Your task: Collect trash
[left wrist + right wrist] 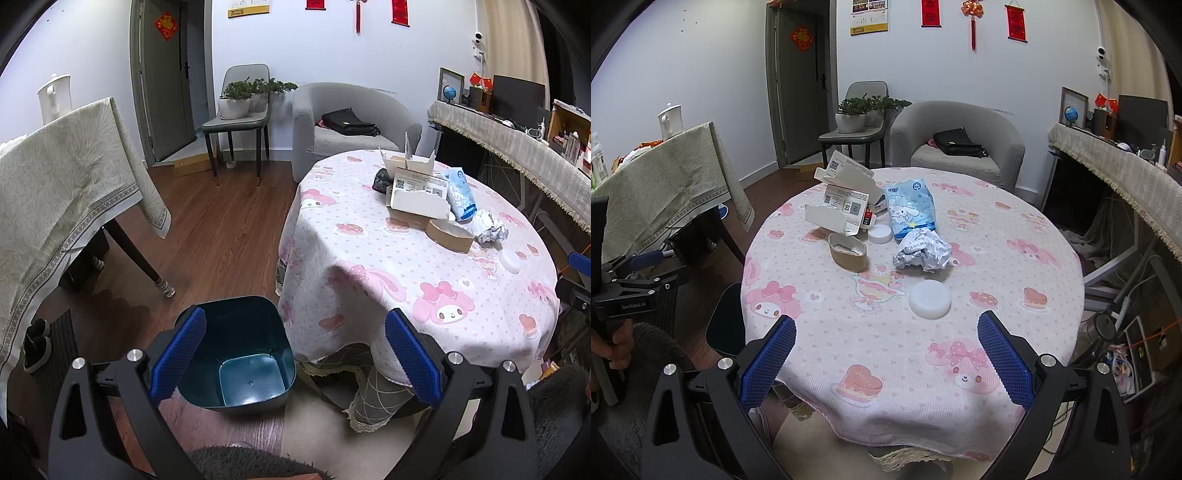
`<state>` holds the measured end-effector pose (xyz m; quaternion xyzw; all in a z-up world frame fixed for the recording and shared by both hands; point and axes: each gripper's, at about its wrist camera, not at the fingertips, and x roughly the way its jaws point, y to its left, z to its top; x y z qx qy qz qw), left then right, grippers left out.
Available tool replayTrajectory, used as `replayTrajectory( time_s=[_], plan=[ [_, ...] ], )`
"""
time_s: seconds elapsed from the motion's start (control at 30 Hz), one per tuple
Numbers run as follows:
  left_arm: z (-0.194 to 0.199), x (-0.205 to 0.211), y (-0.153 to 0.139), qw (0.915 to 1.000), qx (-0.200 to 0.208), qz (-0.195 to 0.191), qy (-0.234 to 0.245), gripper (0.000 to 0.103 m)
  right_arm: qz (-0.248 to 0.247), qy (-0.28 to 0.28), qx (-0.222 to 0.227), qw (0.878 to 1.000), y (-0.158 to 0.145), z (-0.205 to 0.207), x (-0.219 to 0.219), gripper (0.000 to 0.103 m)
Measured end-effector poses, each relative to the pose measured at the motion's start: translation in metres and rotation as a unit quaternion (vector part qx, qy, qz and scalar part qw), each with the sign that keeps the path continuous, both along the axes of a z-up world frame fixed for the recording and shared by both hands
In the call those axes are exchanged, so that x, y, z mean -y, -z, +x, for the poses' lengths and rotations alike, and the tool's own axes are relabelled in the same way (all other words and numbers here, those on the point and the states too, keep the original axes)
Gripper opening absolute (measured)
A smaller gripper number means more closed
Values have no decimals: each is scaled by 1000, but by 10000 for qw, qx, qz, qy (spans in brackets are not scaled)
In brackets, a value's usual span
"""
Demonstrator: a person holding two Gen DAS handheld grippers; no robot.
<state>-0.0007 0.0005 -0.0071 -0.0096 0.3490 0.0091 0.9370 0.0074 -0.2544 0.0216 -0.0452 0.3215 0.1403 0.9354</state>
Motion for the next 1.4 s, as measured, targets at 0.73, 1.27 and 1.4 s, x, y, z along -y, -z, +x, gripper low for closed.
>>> replayTrajectory(
  time_s=[0.73,1.27,1.4],
  plan=[
    [0,0,0,10000,-2,37,10,99,-11,0,-5,10000,1,-1,-1,100],
    [-1,2,1,10000,-38,66,11,99,-27,-8,-19,10000,1,0,-1,100],
    [-1,2,2,10000,-38,62,7,99,-28,-7,-17,10000,1,0,-1,100]
  ],
)
